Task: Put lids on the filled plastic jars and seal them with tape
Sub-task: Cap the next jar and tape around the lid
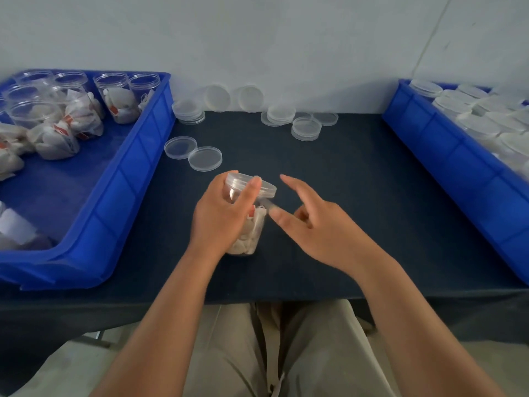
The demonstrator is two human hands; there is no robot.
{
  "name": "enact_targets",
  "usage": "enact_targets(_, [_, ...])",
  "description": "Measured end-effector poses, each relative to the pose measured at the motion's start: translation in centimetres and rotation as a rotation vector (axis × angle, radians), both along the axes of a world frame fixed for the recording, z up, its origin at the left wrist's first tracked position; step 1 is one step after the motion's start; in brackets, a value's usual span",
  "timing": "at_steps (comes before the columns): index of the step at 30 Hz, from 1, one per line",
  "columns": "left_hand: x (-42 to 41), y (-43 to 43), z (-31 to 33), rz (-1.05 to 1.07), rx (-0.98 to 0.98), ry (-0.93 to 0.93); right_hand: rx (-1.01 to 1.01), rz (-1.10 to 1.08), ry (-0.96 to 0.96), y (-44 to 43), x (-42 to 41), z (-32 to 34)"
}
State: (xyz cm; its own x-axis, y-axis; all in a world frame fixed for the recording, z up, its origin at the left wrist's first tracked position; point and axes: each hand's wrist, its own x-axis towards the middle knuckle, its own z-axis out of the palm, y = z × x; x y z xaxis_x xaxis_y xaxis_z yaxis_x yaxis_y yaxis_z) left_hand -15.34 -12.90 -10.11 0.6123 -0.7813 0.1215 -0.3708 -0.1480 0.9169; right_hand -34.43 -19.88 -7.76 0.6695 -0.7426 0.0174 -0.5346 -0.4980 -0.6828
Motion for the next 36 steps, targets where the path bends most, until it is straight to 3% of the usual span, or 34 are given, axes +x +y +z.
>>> enact_targets(9, [2.9, -0.2, 0.0, -0.313, -0.014, 0.044, -0.039, 0.048, 0.084, -2.6, -1.9, -0.2])
enact_targets(13, [3.3, -0.6, -2.6, -0.508, -0.083, 0.367, -0.024, 0.094, 0.049, -2.1, -0.1, -0.6])
enact_targets(15, [3.4, -0.8, -3.3, -0.501, -0.082, 0.536, -0.028, 0.101, 0.032, -1.7, 0.9, -0.7])
enact_targets(17, [3.6, -0.9, -3.3, -0.495, -0.080, 0.582, -0.044, 0.076, 0.024, -1.5, 1.5, -0.8])
enact_targets(20, [3.4, -0.8, -2.2, -0.413, -0.060, 0.377, -0.088, 0.026, 0.020, -1.3, 1.5, -0.8])
enact_targets(23, [2.9, -0.2, -0.9, -0.113, -0.111, 0.012, -0.121, -0.036, 0.041, -1.0, 1.3, -0.5])
enact_targets(28, [-0.5, 0.5, -0.4, -0.077, 0.191, -0.233, -0.161, -0.055, 0.086, 0.2, 2.0, -0.5])
enact_targets(36, [0.9, 0.1, -0.1, -0.117, 0.170, -0.141, -0.026, -0.023, 0.046, -1.0, 0.3, -0.6])
